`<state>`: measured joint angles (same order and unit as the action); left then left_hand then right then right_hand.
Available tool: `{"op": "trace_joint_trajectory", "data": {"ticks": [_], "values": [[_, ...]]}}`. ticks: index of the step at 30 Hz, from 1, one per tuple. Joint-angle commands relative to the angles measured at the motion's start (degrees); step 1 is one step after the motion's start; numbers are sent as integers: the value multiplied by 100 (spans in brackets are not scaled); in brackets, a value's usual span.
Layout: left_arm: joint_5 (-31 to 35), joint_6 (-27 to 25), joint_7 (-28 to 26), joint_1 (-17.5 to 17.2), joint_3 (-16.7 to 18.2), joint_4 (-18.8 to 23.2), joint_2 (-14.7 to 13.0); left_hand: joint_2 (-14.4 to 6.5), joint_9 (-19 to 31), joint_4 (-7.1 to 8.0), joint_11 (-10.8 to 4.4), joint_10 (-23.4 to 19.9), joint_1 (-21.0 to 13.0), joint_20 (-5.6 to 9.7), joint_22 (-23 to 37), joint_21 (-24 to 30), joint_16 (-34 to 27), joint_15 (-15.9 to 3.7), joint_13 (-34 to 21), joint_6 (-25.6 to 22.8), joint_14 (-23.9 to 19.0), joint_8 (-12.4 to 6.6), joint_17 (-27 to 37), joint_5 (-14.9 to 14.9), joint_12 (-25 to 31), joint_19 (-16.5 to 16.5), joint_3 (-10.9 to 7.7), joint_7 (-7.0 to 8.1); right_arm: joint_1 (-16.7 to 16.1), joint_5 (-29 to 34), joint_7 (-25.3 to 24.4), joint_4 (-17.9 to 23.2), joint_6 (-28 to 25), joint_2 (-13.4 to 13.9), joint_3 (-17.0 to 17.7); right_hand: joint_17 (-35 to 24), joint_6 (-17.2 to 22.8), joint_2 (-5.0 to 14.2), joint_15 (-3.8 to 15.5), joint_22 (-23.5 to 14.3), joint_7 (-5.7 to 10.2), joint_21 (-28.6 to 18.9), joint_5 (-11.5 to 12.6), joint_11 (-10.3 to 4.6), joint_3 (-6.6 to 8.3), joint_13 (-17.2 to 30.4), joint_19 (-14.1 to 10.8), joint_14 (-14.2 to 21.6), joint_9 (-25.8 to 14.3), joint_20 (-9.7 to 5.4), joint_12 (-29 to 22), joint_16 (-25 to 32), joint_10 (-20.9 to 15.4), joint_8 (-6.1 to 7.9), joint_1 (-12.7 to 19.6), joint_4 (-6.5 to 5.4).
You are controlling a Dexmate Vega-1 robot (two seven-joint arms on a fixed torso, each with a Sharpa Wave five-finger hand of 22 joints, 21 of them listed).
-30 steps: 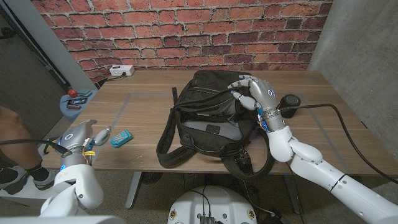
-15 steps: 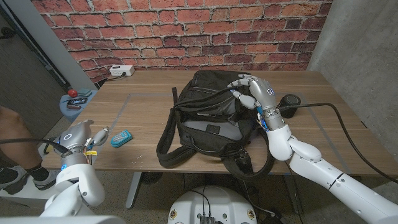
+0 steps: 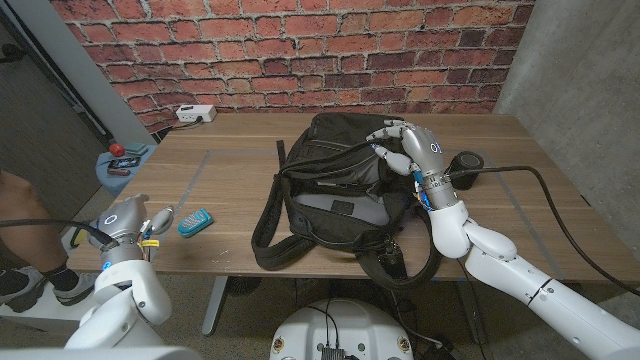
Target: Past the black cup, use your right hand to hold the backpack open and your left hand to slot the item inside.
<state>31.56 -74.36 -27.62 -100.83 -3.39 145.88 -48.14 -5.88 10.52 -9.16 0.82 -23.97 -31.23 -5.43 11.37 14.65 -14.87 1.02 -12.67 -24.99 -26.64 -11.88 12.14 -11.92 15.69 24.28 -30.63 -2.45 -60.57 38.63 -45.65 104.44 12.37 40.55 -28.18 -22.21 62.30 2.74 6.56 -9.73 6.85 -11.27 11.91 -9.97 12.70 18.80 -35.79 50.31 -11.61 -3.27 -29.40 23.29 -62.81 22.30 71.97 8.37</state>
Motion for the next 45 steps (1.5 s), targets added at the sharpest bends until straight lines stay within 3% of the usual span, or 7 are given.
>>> {"op": "trace_joint_trajectory", "data": {"ticks": [1, 23, 45], "values": [[-572, -297, -181, 382, -214, -175, -203, -18, 17, 4, 8, -73, -47, -10, 12, 44, -59, -6, -21, -69, -54, 6, 36, -7, 29, 42, 32, -14, -7, -69, -4, -52, 63, -4, 47, -25, 57, 54, 722, -33, 1, -46, 32, 5, -41, 9, -22, 48, -29, -681, -13, -11, -55, 44, 41, 6], [-1566, -280, -472, 974, -401, -544, -525, -25, 17, -22, -43, -176, -125, -39, 23, 80, -183, 8, -45, -186, -205, -14, 127, -2, 44, 114, 96, -6, -5, -99, -3, -85, 24, -89, 40, -47, 57, 74, 723, -33, 0, -48, 29, -1, -87, 31, -25, 61, -32, -685, 3, -51, -46, 26, 63, 0], [-2240, -241, -581, 1470, -679, -781, -909, 4, 18, -72, -132, -193, -255, -67, 29, 97, -244, -57, -66, -207, -216, 3, 188, 0, 22, 144, 136, 51, 329, -108, -35, -371, 107, -198, -64, -78, 68, 93, 723, -34, -7, -47, 30, 3, -131, 45, -25, 86, -34, -697, 10, -81, -70, 14, 85, -4]]}}
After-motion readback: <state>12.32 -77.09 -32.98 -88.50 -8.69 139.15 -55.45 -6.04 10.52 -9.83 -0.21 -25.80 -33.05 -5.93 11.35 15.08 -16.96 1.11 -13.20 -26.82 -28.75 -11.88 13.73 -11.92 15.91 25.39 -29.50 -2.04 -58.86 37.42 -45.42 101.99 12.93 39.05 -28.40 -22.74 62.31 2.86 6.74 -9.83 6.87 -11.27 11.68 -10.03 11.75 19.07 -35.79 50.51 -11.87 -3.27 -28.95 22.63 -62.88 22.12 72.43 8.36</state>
